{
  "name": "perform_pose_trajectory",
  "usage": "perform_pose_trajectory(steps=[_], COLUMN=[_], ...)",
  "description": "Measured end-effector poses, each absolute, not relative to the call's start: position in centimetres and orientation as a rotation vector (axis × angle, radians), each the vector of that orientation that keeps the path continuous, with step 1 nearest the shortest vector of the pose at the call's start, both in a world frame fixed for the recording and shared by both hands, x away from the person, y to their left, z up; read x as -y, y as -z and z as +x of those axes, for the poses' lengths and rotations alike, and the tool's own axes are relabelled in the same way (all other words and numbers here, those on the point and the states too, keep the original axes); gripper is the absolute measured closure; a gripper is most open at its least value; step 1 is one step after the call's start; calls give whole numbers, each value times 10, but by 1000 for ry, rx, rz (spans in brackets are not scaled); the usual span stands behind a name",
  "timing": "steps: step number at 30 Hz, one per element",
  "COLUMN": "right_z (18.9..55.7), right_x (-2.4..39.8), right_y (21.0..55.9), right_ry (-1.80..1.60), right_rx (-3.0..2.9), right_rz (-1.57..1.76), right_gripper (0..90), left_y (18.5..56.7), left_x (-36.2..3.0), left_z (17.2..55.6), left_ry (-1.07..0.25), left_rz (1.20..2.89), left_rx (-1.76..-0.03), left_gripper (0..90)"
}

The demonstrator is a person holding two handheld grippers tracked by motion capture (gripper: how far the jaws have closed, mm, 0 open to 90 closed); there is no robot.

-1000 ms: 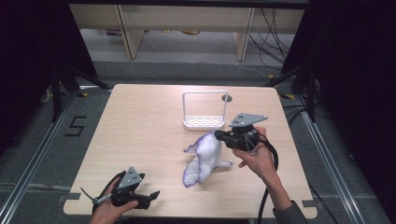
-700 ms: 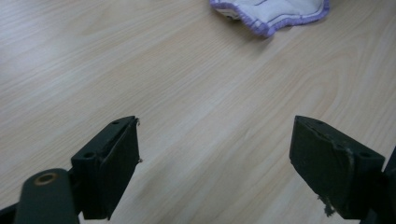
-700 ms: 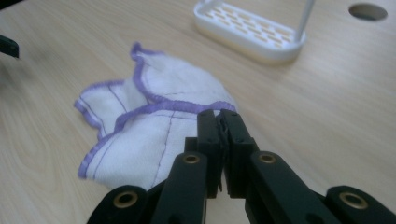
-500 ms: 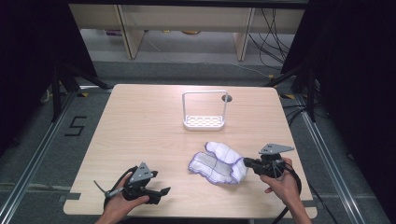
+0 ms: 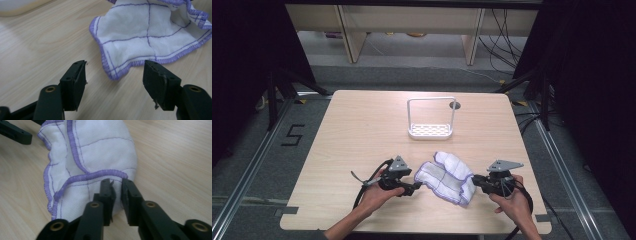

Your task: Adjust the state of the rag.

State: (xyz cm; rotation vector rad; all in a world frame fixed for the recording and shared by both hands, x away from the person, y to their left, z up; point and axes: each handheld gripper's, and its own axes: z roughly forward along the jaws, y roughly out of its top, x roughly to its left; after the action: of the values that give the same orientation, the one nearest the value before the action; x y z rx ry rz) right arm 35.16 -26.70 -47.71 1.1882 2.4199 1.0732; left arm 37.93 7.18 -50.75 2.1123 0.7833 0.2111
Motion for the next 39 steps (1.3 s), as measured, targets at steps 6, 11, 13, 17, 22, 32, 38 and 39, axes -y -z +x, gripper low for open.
perform_pose_trajectory(steps=[6, 11, 13, 17, 22, 32, 38, 39], right_z=[346, 347, 352, 371, 390, 409, 403, 400], right_x=[258, 238, 228, 192, 157, 143, 175, 194], right_y=[464, 444, 438, 435, 440, 441, 398, 381], right_ry=[-935, -986, -1017, -1048, -992, -850, -945, -1017], right_rx=[-2351, -2312, -2326, -2387, -2455, -2475, -2360, -2323], right_rz=[1141, 1052, 1001, 917, 874, 769, 767, 842], right_gripper=[488, 409, 412, 435, 450, 856, 861, 862], left_y=[511, 508, 506, 505, 504, 491, 462, 450], left_x=[-59, -60, -60, -60, -61, -73, -102, -116], left_z=[383, 379, 379, 379, 378, 374, 368, 363], left_ry=[-265, -293, -292, -289, -287, -284, -305, -307], left_rz=[2197, 2201, 2209, 2204, 2199, 2172, 2094, 2057], left_rx=[-689, -636, -645, -628, -621, -598, -601, -610], left_gripper=[702, 832, 834, 833, 832, 849, 857, 858])
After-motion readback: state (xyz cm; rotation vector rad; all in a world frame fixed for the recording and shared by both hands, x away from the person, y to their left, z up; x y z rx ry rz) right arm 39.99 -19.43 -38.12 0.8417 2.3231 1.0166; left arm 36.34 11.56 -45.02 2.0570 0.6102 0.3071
